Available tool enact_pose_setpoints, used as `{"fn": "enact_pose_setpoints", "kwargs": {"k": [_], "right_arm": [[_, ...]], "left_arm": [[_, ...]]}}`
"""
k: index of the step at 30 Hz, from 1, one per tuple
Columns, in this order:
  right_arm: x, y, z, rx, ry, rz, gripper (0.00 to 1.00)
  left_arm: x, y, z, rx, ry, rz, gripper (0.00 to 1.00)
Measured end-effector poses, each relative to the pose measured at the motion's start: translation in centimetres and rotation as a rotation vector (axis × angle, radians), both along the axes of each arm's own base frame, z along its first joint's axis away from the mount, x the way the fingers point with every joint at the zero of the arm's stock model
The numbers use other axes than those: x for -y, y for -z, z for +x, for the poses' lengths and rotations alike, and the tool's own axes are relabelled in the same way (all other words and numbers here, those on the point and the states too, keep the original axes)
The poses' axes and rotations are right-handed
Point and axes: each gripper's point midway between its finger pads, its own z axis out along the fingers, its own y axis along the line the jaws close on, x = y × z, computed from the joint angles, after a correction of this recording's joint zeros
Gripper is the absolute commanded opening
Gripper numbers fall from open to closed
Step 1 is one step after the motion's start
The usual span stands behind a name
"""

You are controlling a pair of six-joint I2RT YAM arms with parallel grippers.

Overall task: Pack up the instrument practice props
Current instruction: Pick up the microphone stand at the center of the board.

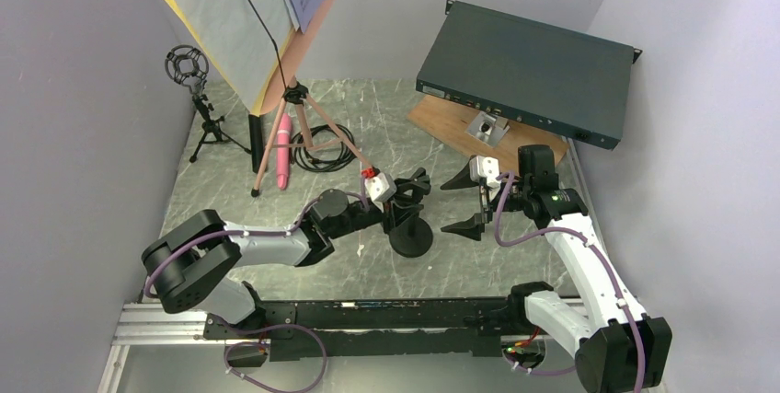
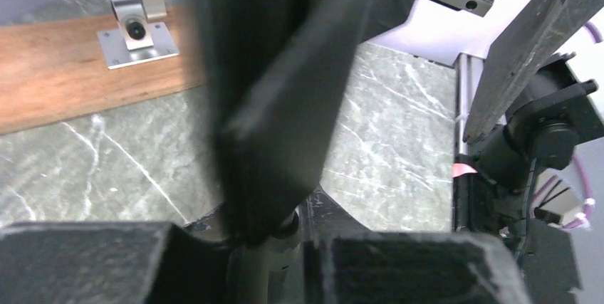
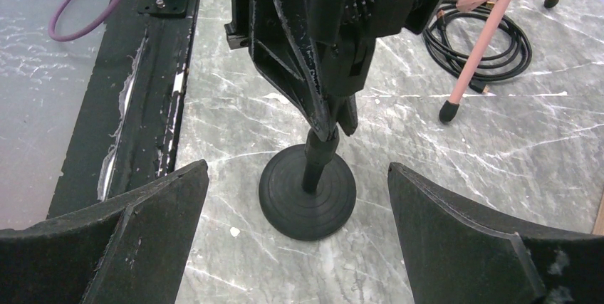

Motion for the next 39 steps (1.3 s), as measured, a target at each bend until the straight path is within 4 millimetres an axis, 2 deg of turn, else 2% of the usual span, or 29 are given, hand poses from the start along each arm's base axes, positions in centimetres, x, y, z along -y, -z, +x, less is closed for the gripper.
{"fn": "enact_pose_setpoints", "kwargs": {"k": [2, 7, 15, 22, 27, 31, 36, 37, 39], "right_arm": [[0.0, 0.0, 0.0, 0.0, 0.0, 0.0, 0.99], [0.0, 0.0, 0.0, -0.001, 0.0, 0.0, 0.99], [-0.2, 0.7, 0.3, -0.075, 0.015, 0.009, 0.99], [-1.6, 2.2, 0.2, -0.232, 0.003, 0.019, 0.97], [-3.0, 3.2, 0.1, -0.301, -0.012, -0.003, 0.94], [-3.6, 3.9, 0.4, -0.327, 0.0, -0.02, 0.83], [-3.9, 4.3, 1.0, -0.353, 0.025, -0.024, 0.59], [-3.9, 4.2, 1.1, -0.353, 0.027, -0.023, 0.53], [-3.9, 4.2, 1.2, -0.356, 0.031, -0.021, 0.3]], "left_arm": [[0.1, -0.1, 0.1, 0.014, 0.0, 0.0, 0.0], [0.1, -0.4, 0.5, -0.006, -0.021, -0.016, 0.0], [-1.0, -1.7, 1.6, -0.152, -0.134, -0.098, 0.0], [-1.9, -4.5, 2.4, -0.224, -0.211, -0.218, 0.0], [-2.0, -7.3, 2.9, -0.235, -0.242, -0.292, 0.0], [-1.9, -9.6, 2.9, -0.233, -0.239, -0.351, 0.0], [-1.7, -10.1, 2.6, -0.241, -0.234, -0.367, 0.0], [-1.7, -10.0, 2.6, -0.243, -0.235, -0.367, 0.0], [-1.8, -10.0, 2.6, -0.247, -0.239, -0.368, 0.0]]}}
